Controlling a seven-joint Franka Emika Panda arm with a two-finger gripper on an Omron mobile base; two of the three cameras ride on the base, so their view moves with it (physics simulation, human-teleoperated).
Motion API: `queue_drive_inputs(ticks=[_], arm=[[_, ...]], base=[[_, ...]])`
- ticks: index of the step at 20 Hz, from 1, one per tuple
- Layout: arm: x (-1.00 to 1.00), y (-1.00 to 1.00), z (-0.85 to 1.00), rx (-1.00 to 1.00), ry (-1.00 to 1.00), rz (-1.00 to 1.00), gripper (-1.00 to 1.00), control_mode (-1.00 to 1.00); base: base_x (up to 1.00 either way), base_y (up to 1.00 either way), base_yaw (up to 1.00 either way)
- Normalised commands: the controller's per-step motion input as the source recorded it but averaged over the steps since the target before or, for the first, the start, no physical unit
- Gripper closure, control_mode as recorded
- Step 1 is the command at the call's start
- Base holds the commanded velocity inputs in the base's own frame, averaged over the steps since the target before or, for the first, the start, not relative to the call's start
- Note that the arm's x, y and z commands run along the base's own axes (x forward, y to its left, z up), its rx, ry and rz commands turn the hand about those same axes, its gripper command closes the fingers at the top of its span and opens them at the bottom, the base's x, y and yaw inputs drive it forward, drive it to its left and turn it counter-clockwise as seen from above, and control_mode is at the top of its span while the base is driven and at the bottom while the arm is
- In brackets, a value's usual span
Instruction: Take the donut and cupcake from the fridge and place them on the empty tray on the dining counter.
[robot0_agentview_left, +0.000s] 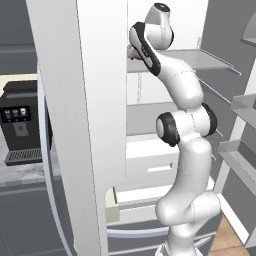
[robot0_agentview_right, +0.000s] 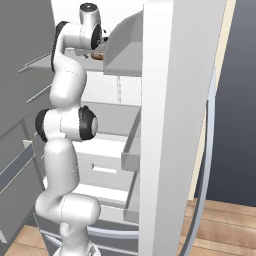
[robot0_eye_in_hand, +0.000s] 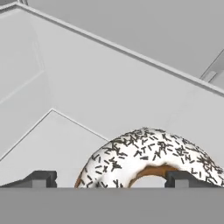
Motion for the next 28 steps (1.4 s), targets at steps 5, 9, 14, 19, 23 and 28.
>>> queue_drive_inputs(ticks=[5, 9, 14, 19, 23, 28], arm=[[-0.23, 0.1, -0.61, -0.07, 0.13, -0.01, -1.0, -1.0], [-1.0, 0.0, -0.56, -0.02, 0.0, -0.11, 1.0, -1.0], [-1.0, 0.0, -0.88, 0.0, -0.37, -0.13, 1.0, -1.0], [-1.0, -0.11, -1.0, 0.0, -0.71, -0.22, 1.0, -1.0], [-0.53, -0.01, -0.85, -0.05, -0.89, -0.28, 1.0, -1.0], [-0.83, -0.02, 0.18, -0.03, -0.51, -0.22, 1.0, -1.0]], base=[[0.0, 0.0, 0.0], [0.0, 0.0, 0.0], [0.0, 0.0, 0.0], [0.0, 0.0, 0.0], [0.0, 0.0, 0.0], [0.0, 0.0, 0.0]])
